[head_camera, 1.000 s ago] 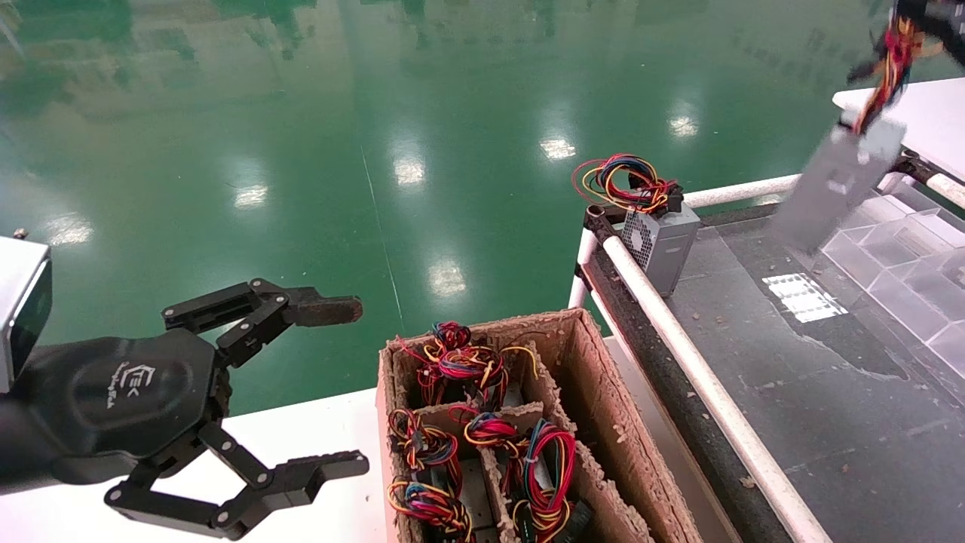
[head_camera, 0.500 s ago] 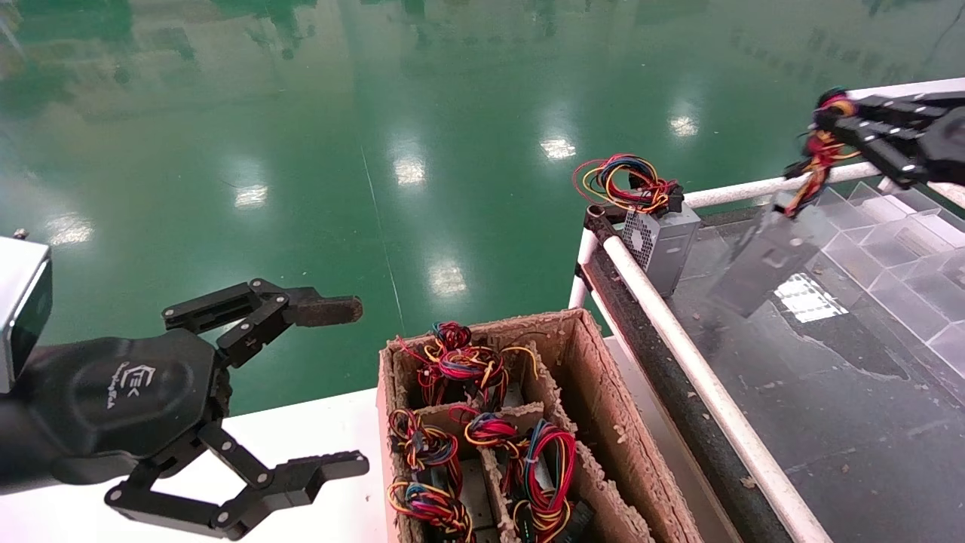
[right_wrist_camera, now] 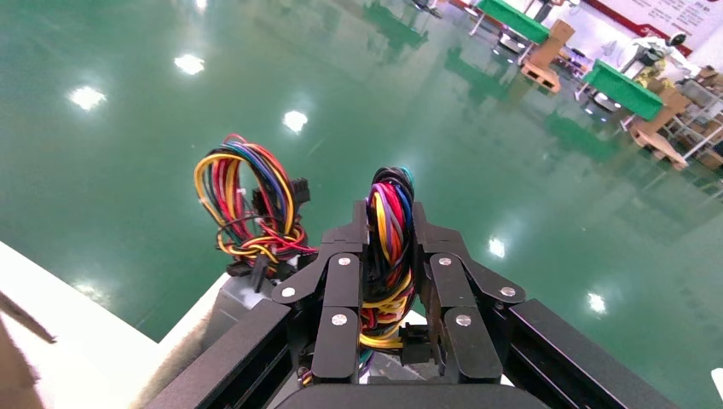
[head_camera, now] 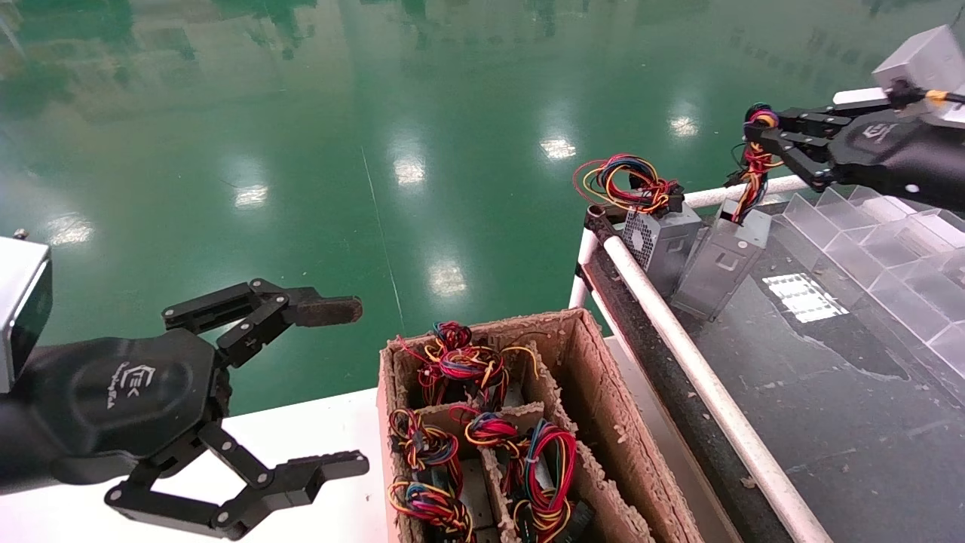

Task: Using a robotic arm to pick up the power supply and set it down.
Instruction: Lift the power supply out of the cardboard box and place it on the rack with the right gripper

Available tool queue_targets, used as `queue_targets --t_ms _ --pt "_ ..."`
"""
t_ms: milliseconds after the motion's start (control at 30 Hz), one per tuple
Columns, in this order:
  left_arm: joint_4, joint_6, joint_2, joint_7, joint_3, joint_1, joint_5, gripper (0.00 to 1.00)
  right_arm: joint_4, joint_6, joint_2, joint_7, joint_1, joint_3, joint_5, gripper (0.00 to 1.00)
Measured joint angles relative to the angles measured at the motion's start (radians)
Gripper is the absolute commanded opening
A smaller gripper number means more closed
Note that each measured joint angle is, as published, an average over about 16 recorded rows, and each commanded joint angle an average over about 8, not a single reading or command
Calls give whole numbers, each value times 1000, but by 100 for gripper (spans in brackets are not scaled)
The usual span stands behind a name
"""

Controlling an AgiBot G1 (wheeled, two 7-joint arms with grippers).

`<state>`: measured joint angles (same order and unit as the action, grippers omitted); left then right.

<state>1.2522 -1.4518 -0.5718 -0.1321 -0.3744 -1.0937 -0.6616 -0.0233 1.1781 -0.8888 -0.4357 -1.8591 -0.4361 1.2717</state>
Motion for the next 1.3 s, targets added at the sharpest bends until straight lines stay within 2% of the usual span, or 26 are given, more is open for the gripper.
queue_targets --t_ms 600,833,1300 --pt "0 0 0 0 0 0 0 100 16 -218 -126 -37 -3 -5 9 0" --pt "0 0 0 0 0 0 0 100 18 -246 -156 -41 -1 -9 14 0" --pt "0 0 0 0 0 0 0 100 18 -252 -198 -41 0 -10 15 0"
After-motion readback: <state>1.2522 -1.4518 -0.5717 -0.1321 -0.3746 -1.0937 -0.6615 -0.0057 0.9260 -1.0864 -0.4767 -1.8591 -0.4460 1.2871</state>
